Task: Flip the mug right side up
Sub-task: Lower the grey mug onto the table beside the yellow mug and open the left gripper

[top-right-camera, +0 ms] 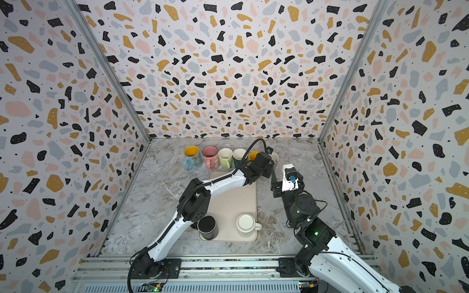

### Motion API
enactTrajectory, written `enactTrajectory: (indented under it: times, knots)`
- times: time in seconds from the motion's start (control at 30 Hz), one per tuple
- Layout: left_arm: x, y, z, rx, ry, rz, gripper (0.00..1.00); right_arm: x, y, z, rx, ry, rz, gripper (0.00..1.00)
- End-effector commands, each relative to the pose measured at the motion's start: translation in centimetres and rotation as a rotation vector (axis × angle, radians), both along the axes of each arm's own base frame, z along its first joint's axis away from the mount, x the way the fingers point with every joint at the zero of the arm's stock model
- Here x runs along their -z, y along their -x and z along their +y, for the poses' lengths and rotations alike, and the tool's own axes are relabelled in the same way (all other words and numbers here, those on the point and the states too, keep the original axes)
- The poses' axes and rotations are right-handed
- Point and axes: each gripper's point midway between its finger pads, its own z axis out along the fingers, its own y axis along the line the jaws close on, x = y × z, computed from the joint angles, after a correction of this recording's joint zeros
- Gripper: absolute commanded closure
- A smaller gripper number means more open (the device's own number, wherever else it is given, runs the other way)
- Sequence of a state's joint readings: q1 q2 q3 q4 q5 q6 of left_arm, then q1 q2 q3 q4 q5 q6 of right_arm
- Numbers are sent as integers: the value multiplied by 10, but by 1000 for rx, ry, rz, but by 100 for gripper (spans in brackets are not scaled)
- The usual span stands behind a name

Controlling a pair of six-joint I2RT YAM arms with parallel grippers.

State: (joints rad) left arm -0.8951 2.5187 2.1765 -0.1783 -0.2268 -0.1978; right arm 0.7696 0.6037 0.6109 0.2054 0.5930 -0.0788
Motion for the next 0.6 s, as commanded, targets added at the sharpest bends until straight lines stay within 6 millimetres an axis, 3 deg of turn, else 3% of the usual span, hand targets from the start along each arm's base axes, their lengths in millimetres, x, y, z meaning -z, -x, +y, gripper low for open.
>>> enactTrajectory:
  times: [0.0, 0.57]
  knots:
    - [-31, 0, 3, -6, 25, -37, 58, -12, 2, -2, -5, -37, -14, 31]
    - [-39, 23, 14, 38, 23, 23, 55, -11, 3, 0, -23, -54, 7, 31]
